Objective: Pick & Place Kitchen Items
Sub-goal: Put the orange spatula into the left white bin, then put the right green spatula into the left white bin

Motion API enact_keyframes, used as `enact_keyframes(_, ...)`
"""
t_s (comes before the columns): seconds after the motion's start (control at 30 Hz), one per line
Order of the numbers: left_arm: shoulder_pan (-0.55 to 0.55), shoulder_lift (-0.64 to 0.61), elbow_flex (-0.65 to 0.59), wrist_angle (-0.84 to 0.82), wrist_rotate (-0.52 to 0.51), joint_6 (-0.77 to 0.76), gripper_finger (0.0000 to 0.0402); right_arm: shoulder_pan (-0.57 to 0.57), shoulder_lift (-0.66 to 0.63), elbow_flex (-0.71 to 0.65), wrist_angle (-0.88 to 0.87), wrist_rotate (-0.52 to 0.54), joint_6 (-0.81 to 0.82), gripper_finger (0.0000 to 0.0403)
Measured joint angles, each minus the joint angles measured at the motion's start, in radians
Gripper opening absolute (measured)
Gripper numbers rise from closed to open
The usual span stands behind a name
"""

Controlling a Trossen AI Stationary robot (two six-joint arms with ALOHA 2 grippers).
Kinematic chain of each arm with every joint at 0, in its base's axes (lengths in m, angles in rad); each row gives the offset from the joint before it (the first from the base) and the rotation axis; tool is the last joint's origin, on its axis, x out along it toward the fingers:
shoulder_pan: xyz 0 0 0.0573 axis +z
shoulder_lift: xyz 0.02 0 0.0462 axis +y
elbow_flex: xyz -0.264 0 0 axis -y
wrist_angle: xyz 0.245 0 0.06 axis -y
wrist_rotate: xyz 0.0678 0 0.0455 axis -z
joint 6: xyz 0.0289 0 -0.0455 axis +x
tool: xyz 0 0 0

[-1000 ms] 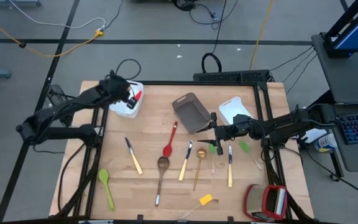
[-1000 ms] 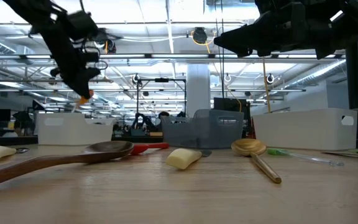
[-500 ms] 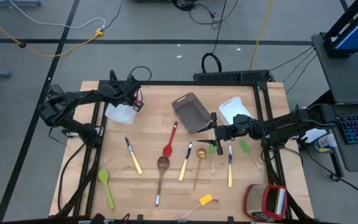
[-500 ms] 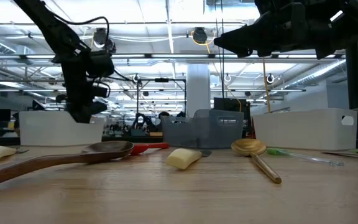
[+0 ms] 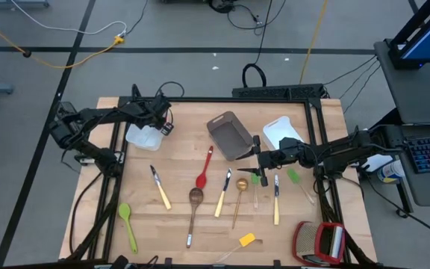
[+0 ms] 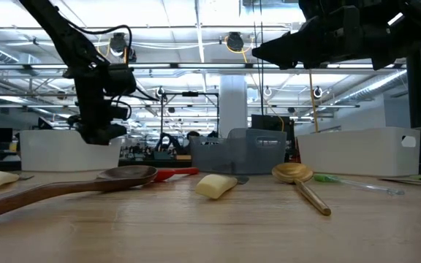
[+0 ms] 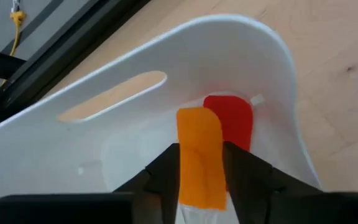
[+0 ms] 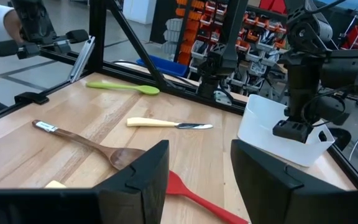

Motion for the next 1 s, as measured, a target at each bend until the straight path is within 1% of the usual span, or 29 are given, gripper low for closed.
enact_keyframes(0.13, 0.000, 0.000, 0.000, 0.007, 0.000, -0.002, 0.0149, 0.000, 0.000, 0.000, 0.000, 0.000, 0.000, 0.0164)
enact_keyframes(0.27, 0.000, 0.000, 0.000, 0.007, 0.000, -0.003, 0.0157, 0.000, 0.000, 0.000, 0.000, 0.000, 0.000, 0.0164)
enact_keyframes(0.47, -0.002, 0.000, 0.000, 0.001, 0.003, -0.003, 0.0142, 0.000, 0.000, 0.000, 0.001, 0.000, -0.001, 0.0164)
enact_keyframes(0.6, -0.002, -0.018, 0.000, -0.002, 0.048, -0.004, 0.0122, 0.000, 0.000, 0.000, 0.021, 0.000, -0.001, 0.0164)
enact_keyframes(0.73, -0.008, -0.074, 0.000, -0.011, 0.068, -0.007, 0.0107, 0.000, 0.000, 0.000, 0.059, -0.004, 0.009, 0.0164)
enact_keyframes(0.87, -0.008, -0.161, 0.000, -0.022, 0.073, -0.020, 0.0100, 0.002, 0.000, 0.000, 0.061, -0.005, 0.015, 0.0165)
enact_keyframes(1.0, -0.009, -0.254, 0.000, -0.021, 0.108, -0.059, 0.0099, 0.002, 0.000, 0.000, 0.061, -0.003, 0.088, 0.0177)
